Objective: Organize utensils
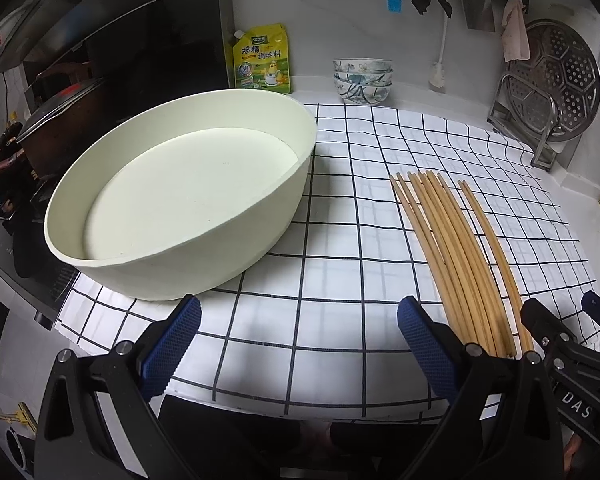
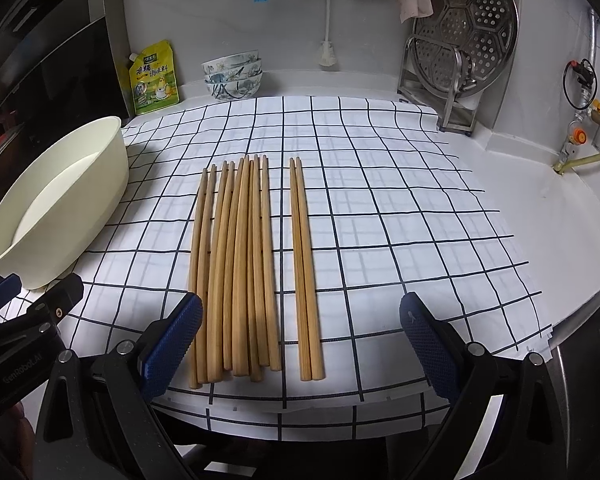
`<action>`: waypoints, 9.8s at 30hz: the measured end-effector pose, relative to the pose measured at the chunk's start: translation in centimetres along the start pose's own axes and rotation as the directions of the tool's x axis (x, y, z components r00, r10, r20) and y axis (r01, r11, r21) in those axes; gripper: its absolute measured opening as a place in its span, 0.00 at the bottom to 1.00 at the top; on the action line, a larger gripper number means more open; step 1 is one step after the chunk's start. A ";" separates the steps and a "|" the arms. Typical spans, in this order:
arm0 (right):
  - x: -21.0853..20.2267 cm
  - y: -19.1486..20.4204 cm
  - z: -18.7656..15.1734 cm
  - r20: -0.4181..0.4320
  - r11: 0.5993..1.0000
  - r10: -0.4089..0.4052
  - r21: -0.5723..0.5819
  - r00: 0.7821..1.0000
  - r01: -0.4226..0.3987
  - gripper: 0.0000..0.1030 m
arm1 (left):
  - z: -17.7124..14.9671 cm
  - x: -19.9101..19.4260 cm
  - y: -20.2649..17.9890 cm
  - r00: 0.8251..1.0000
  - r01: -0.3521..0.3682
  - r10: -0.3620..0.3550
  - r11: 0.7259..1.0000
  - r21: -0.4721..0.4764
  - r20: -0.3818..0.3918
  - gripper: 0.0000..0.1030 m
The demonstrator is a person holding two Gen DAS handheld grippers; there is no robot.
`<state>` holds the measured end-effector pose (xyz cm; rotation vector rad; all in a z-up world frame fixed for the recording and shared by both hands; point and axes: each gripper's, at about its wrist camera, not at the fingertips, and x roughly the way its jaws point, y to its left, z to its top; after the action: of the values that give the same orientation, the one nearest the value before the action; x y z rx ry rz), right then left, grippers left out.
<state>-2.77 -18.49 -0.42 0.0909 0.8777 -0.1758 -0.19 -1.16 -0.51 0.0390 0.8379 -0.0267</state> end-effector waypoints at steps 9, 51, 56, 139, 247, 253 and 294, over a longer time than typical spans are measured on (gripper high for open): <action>1.5 -3.7 1.3 -0.002 0.999 0.014 0.050 1.000 -0.014 0.92 | 0.4 1.7 -2.4 0.999 0.019 -0.018 1.000 0.024 -0.043 0.94; 8.3 -5.6 3.0 -0.175 0.995 0.013 -0.098 0.984 -0.030 0.91 | 2.5 7.8 -6.8 0.982 0.024 -0.018 0.999 0.031 -0.190 0.94; 8.2 -5.5 2.9 -0.163 0.994 0.009 -0.104 0.987 -0.026 0.91 | 2.0 7.9 -6.8 0.979 0.016 -0.004 0.998 0.056 -0.204 0.95; 8.0 24.5 13.4 -0.182 0.853 0.447 -0.207 0.876 -0.478 0.21 | 10.5 7.2 20.0 0.999 0.001 -0.008 0.985 -0.170 -0.041 0.58; 7.3 -5.3 3.0 -0.108 0.987 0.124 -0.093 0.986 -0.134 0.53 | 1.5 7.4 -7.4 0.992 0.049 -0.036 0.994 0.101 -0.122 0.92; 7.3 -5.2 2.9 -0.106 0.987 0.120 -0.096 0.987 -0.131 0.53 | 1.0 7.3 -6.9 0.991 0.039 -0.024 0.993 0.112 -0.131 0.92; 2.2 -1.5 5.8 0.003 0.965 0.254 -0.067 0.967 -0.253 0.06 | 5.8 2.1 -4.6 0.962 0.269 -0.266 0.962 0.046 -0.067 0.07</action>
<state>2.69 -21.10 1.56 0.1393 0.8509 0.0922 5.35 -6.03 1.67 -0.0227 0.8986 -0.3045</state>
